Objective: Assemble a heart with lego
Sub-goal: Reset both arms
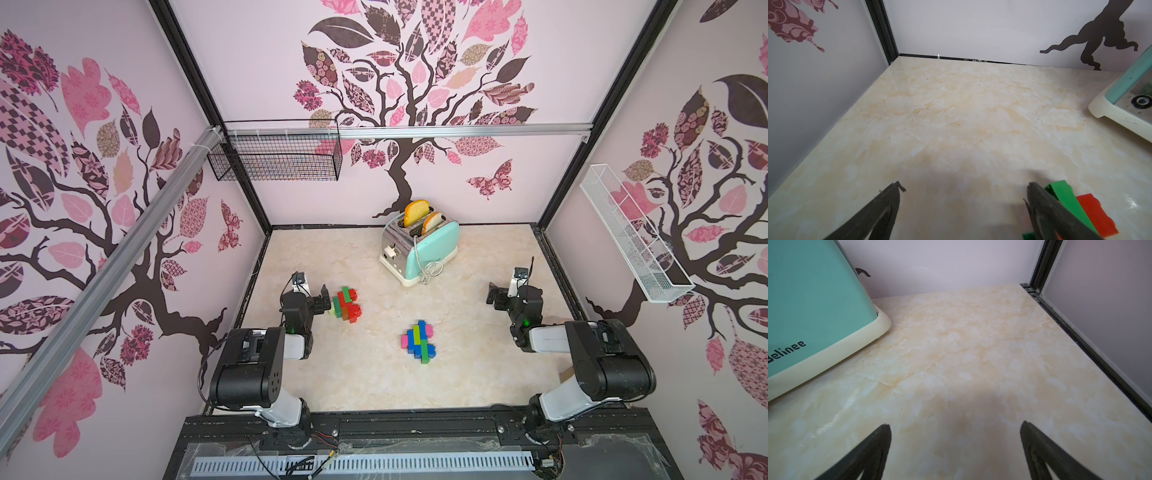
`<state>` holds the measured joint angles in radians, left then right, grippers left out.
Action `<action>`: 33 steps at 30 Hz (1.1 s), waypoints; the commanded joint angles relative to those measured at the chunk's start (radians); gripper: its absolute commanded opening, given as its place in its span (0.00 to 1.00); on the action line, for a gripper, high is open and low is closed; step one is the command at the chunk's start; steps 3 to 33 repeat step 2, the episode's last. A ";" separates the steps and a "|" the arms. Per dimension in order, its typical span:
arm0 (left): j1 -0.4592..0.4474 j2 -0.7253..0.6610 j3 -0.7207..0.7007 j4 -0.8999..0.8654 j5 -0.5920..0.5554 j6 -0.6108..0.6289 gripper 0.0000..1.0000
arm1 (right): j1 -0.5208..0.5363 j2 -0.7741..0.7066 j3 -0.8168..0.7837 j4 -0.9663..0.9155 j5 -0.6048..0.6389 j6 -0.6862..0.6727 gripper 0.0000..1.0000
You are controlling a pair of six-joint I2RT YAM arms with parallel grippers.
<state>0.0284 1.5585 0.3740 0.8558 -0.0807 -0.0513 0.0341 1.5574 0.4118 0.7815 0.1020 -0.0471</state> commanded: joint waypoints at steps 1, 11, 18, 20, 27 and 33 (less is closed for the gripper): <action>0.000 0.000 0.019 -0.004 -0.012 0.015 0.97 | 0.003 -0.008 0.014 0.024 0.005 -0.010 0.99; 0.000 -0.001 0.019 -0.004 -0.013 0.015 0.97 | 0.003 -0.010 0.014 0.023 0.005 -0.010 1.00; 0.000 -0.001 0.019 -0.004 -0.013 0.015 0.97 | 0.003 -0.010 0.014 0.023 0.005 -0.010 1.00; 0.000 -0.001 0.019 -0.004 -0.013 0.015 0.97 | 0.003 -0.010 0.014 0.023 0.005 -0.010 1.00; 0.000 -0.001 0.019 -0.004 -0.013 0.015 0.97 | 0.003 -0.010 0.014 0.023 0.005 -0.010 1.00; 0.000 -0.001 0.019 -0.004 -0.013 0.015 0.97 | 0.003 -0.010 0.014 0.023 0.005 -0.010 1.00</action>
